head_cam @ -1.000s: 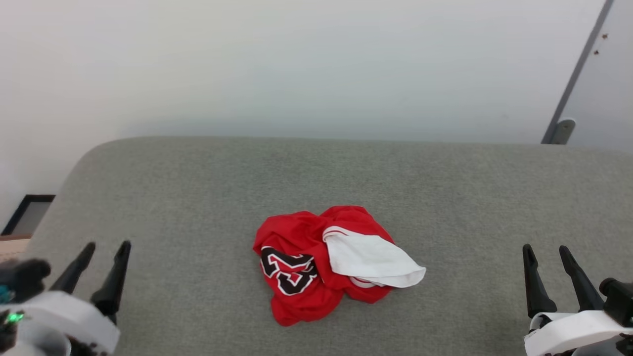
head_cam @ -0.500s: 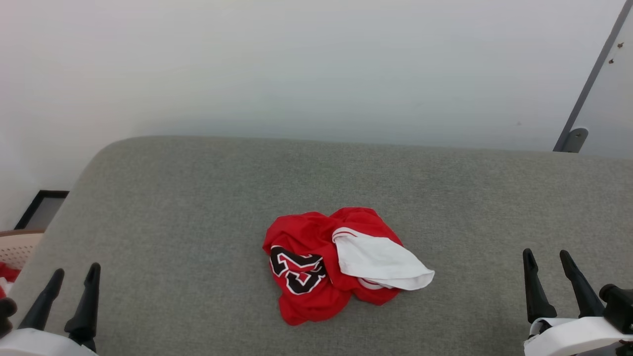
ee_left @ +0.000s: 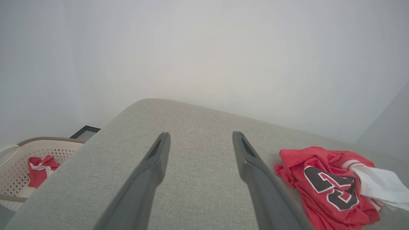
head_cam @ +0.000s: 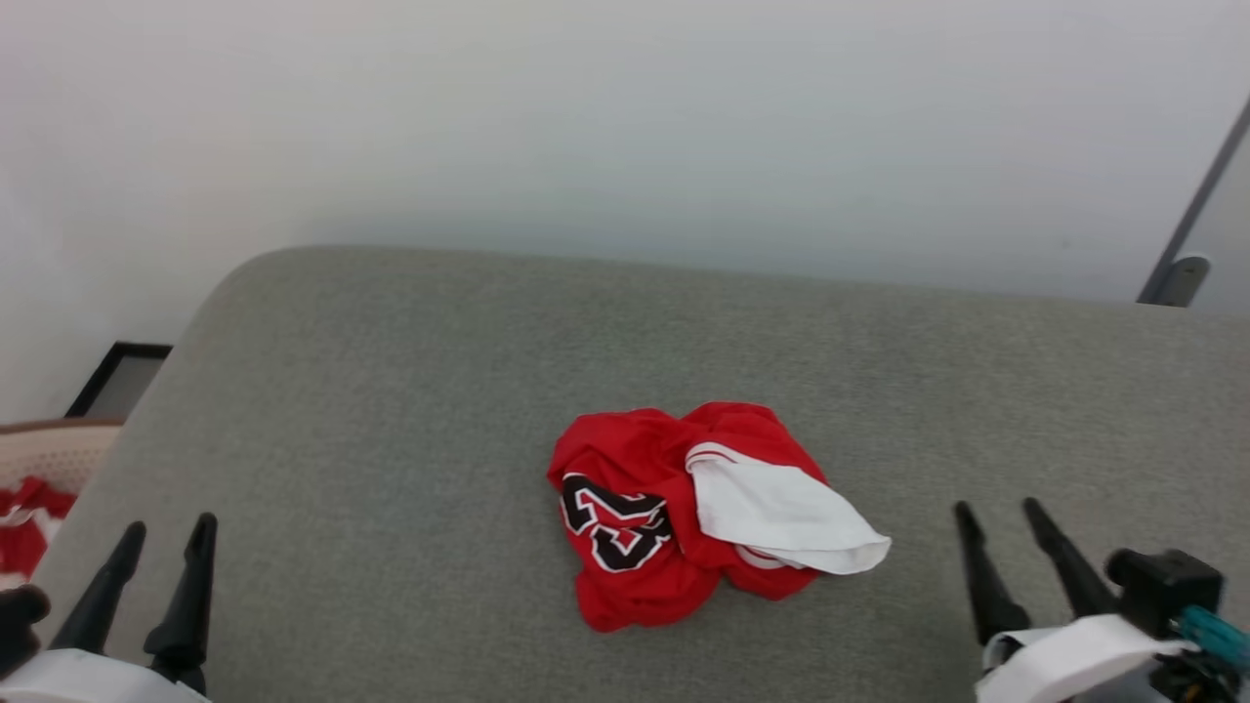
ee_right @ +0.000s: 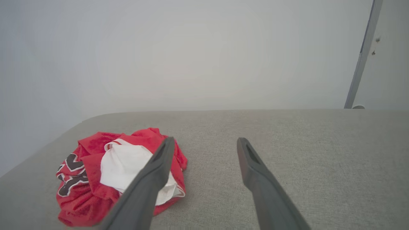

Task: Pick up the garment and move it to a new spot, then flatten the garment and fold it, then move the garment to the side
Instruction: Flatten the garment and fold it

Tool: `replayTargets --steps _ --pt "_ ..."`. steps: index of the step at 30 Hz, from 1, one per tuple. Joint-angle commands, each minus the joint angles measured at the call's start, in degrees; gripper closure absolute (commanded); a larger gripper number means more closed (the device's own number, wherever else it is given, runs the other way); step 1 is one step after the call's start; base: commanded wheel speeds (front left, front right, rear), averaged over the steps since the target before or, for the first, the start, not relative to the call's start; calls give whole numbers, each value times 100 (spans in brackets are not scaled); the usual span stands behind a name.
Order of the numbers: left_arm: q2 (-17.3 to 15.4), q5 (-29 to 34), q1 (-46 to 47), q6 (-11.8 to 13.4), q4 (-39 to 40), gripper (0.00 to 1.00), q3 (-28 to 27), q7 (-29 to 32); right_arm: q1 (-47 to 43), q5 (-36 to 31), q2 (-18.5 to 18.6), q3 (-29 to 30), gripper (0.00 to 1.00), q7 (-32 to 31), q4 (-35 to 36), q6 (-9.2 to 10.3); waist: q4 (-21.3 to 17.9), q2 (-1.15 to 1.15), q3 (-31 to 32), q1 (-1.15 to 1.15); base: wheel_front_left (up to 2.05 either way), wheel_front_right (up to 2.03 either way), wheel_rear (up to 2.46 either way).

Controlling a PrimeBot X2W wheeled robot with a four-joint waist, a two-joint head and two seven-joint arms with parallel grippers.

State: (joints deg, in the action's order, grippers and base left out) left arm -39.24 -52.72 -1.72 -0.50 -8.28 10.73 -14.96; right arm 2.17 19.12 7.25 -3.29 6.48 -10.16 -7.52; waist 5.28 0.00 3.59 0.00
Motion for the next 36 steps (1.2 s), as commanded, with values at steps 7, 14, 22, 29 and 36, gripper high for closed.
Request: replayTargets --steps 7,14,22,29,36 --pt "56 79 119 -52 85 0 147 96 297 245 106 -534 0 -637 -97 6 426 0 -199 0 0 0 0" --pt "187 114 273 -137 -7 0 316 123 524 175 139 -518 0 -1414 -396 6 735 0 -427 0 0 0 0" --pt "326 160 497 -251 -209 0 456 97 718 -106 102 -493 0 -2015 -535 6 924 0 -646 0 0 0 0" --pt "380 182 624 -300 -346 0 496 90 771 -204 117 -571 100 -2200 -458 6 940 0 -675 0 0 0 0" --pt "374 183 580 -290 -413 0 451 64 648 -150 301 -463 100 -2500 -60 7 795 0 -600 0 0 0 0"
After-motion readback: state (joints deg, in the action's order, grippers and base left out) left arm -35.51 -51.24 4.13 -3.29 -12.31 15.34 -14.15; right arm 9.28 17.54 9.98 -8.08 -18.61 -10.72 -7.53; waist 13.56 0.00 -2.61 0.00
